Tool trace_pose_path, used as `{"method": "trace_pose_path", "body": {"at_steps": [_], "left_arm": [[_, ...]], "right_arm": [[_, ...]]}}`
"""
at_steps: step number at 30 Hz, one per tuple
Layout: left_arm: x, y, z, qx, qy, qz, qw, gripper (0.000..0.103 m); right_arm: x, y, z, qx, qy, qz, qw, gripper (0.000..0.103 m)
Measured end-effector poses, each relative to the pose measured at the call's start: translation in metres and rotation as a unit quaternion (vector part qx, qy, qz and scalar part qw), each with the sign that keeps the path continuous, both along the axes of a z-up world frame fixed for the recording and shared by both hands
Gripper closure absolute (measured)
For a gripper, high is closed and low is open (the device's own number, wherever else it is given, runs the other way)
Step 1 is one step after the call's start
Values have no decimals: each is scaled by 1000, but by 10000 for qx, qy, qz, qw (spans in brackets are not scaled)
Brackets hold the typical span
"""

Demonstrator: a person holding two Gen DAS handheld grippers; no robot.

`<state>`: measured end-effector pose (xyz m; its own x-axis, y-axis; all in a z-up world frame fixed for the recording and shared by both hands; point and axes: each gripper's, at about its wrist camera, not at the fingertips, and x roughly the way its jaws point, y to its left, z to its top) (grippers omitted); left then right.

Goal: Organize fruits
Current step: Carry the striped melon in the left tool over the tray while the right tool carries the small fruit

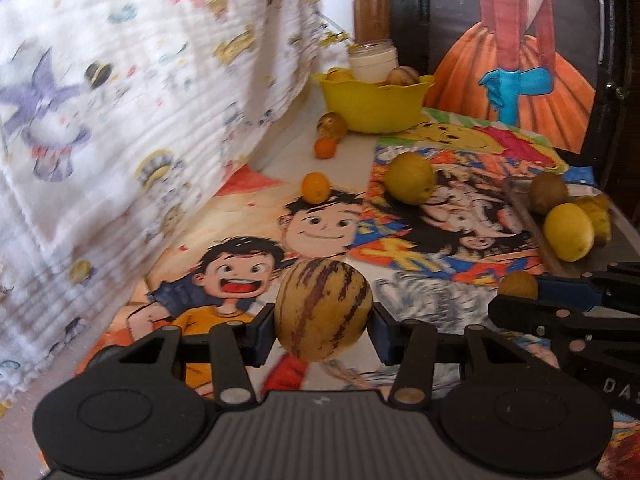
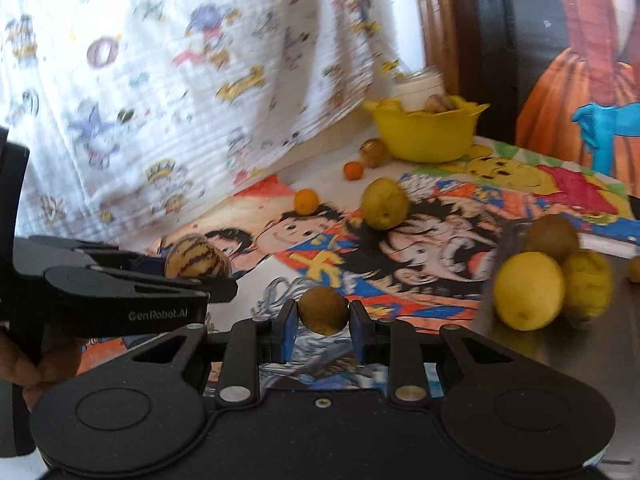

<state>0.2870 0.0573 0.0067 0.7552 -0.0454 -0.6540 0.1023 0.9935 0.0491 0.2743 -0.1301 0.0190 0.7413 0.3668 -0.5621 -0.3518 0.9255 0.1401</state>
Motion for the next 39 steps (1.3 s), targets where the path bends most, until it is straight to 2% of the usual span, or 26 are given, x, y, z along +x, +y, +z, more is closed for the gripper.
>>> {"method": "trace_pose_path", "body": {"at_steps": [9, 20, 29, 39], "left_arm": [[-9, -50, 14, -163, -116, -364, 9991, 50], [-16, -120, 14, -302, -75, -867, 9958, 50], [-19, -161, 12, -254, -11, -1093, 9937, 50], [-12, -193, -1, -220, 149, -1257, 9917, 50]], "right_arm": [[-19, -57, 18, -5, -245, -464, 9986, 74], [-34, -133, 9, -89, -235, -1098, 9936, 74], [-32, -170, -5, -236, -159, -1036, 9942, 74], [-6, -194, -19, -656, -186, -883, 9938, 74]]}}
